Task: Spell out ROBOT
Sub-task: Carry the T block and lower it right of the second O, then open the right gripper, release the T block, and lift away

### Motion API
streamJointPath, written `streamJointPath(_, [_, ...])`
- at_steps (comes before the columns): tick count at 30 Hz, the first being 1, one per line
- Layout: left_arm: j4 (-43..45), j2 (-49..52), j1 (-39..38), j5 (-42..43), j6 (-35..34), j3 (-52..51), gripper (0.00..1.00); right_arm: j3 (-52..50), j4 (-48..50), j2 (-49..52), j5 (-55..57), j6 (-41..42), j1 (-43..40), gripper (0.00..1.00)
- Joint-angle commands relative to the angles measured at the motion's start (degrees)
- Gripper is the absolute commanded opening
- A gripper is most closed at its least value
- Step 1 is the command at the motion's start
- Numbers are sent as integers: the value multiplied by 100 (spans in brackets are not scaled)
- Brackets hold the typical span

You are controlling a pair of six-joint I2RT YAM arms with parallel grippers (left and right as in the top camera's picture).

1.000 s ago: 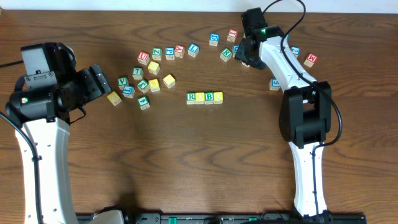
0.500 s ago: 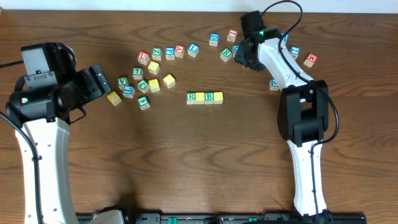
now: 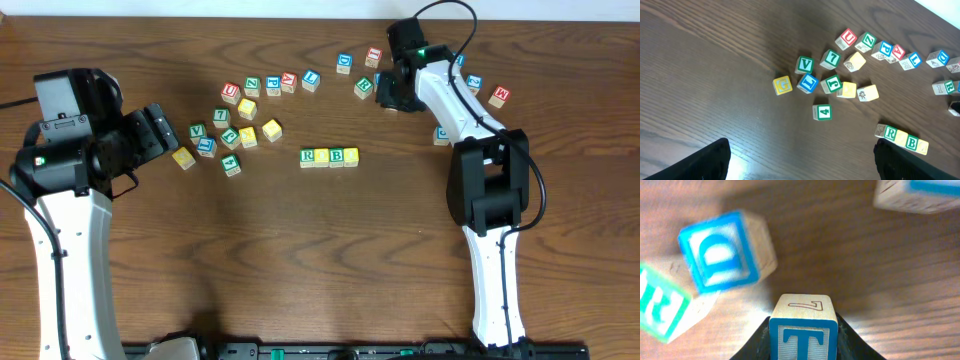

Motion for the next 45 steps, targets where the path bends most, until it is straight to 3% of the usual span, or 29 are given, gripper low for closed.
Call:
streamJointPath(1, [-17, 37, 20, -55, -70, 35, 90, -2, -280, 26, -769, -660, 20, 27])
streamJointPath(16, [-17, 37, 20, -55, -70, 35, 90, -2, -2232, 0, -1233, -1346, 247, 30])
streamJointPath(29, [-17, 37, 20, -55, -70, 35, 90, -2, -2671, 0, -1215, -1342, 407, 31])
streamJointPath(37, [-17, 37, 20, -55, -70, 35, 91, -2, -2922, -79, -1287, -1572, 404, 42])
streamJointPath(45, [-17, 37, 20, -55, -70, 35, 90, 4, -2868, -649, -1305, -1574, 404, 41])
